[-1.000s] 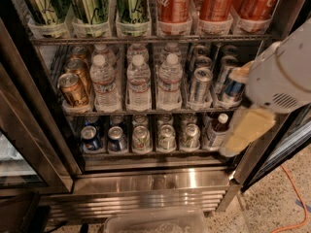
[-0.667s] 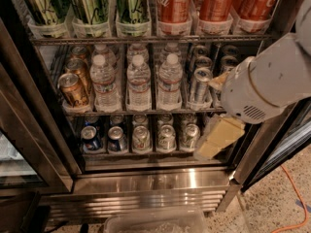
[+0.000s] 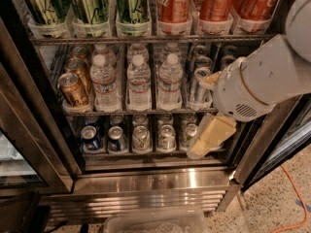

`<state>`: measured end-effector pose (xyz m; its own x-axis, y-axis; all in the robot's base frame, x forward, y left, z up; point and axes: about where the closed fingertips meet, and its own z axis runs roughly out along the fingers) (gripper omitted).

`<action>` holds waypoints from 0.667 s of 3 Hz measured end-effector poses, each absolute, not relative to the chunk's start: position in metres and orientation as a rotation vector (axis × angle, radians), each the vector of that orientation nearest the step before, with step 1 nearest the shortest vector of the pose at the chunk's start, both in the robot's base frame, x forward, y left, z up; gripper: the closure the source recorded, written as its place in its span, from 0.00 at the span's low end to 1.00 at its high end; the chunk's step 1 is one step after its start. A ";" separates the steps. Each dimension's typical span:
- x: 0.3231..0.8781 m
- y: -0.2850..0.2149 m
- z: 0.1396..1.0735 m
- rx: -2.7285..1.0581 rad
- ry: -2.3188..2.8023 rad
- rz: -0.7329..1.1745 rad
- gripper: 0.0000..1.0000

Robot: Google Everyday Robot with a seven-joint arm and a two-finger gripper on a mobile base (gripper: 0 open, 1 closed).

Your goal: Pick water bottle from middle shelf of fridge

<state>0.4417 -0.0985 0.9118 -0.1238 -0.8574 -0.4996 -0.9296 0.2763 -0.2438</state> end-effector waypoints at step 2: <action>0.433 -0.054 0.885 -1.388 1.945 0.330 0.00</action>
Offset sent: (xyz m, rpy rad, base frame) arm 0.0005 0.0845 -0.0489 0.4262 -0.0655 -0.1465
